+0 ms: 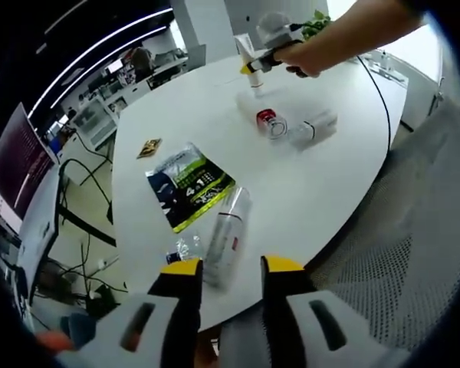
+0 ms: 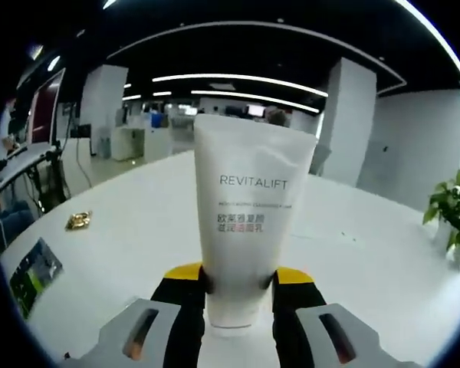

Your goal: Arrange the skincare products in the storage area until every visible bottle or jar stands upright without overlapping.

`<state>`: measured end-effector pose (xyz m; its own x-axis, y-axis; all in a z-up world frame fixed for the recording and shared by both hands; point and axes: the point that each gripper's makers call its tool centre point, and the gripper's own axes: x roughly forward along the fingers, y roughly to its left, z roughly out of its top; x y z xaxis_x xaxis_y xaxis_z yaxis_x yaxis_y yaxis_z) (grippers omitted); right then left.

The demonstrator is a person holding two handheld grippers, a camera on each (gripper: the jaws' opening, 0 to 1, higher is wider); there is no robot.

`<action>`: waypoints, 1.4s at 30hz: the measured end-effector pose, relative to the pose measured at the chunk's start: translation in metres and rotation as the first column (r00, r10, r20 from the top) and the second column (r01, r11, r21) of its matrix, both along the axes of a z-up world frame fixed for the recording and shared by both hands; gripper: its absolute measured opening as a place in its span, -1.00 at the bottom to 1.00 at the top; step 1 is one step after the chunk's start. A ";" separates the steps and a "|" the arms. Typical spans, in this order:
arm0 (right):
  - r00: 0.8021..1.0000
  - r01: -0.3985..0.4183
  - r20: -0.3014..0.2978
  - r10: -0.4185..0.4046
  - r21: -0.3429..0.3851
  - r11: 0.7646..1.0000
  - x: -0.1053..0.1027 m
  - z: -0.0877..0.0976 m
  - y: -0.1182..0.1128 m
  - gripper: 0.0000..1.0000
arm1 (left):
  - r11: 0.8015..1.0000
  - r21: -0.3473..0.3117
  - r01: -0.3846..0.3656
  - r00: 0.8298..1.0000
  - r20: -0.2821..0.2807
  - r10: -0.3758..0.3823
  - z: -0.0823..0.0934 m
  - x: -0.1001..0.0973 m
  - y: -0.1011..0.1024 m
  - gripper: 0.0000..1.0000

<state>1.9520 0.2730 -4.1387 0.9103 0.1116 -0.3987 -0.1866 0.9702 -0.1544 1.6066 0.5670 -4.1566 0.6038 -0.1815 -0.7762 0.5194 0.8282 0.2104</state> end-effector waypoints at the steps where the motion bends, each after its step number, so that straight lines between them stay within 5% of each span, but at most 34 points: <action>1: 1.000 -0.001 -0.001 0.001 0.003 1.000 0.000 0.000 -0.001 -0.40 | 1.000 0.000 0.001 1.000 0.002 -0.001 0.000 0.000 0.000 -0.53; 16: 0.987 -0.143 -0.051 0.150 0.117 0.983 -0.009 0.006 0.010 -0.15 | 1.000 -0.004 0.009 1.000 0.012 -0.009 0.002 0.001 -0.001 -0.56; 18: 0.973 -0.217 -0.041 0.227 0.173 0.961 -0.012 0.012 0.014 -0.13 | 1.000 -0.005 0.012 1.000 0.013 -0.012 0.002 0.001 -0.002 -0.56; 27: 0.903 -0.415 -0.056 0.426 0.151 0.897 -0.008 0.025 0.011 -0.06 | 1.000 -0.003 0.016 1.000 0.015 -0.016 0.003 0.001 -0.002 -0.57; 33: 0.822 -0.541 -0.108 0.559 0.157 0.826 -0.006 0.011 0.018 -0.08 | 1.000 -0.003 0.012 1.000 0.018 -0.012 0.003 0.001 -0.001 -0.57; 39: 0.829 -0.524 -0.137 0.542 0.145 0.839 -0.004 0.009 0.012 -0.33 | 1.000 0.005 0.015 1.000 0.017 -0.015 0.003 0.001 -0.001 -0.59; 42: 0.863 -0.475 -0.128 0.489 0.127 0.871 -0.001 0.009 0.007 -0.34 | 1.000 0.007 0.017 1.000 0.017 -0.017 0.003 0.001 -0.001 -0.62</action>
